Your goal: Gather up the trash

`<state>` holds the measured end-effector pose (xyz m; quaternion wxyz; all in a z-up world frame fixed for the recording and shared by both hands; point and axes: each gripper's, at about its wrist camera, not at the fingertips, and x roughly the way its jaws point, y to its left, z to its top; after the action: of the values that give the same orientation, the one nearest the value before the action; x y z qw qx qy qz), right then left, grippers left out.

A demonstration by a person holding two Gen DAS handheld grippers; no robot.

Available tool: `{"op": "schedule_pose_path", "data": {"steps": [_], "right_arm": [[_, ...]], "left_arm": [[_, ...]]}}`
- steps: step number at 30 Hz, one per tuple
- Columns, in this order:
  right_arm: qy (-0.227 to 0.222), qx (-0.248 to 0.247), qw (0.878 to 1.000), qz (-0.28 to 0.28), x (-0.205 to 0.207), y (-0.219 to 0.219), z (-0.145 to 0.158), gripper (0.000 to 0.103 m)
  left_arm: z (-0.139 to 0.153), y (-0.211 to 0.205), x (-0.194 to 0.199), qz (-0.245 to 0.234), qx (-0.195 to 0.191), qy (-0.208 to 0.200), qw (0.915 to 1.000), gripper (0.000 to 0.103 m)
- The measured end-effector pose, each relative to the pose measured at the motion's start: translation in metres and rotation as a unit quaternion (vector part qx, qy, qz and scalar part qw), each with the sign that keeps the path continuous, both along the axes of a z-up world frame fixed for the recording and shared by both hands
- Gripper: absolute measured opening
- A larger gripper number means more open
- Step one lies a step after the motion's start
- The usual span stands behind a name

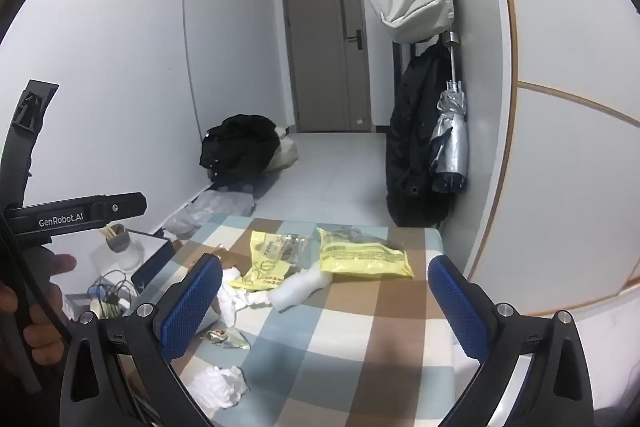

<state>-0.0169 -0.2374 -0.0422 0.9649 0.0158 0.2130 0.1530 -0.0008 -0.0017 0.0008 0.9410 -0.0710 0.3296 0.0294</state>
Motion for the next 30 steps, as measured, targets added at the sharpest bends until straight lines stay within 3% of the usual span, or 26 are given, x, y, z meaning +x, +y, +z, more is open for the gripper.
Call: {"op": "schedule_pose_path", "data": {"steps": [30], "right_arm": [[-0.002,0.0,1.0,-0.008,0.0017,-0.0021,0.0024,0.103]], "left_arm": [[-0.0015,-0.001,0.0003,-0.008,-0.005,0.004,1.0,0.102]]}}
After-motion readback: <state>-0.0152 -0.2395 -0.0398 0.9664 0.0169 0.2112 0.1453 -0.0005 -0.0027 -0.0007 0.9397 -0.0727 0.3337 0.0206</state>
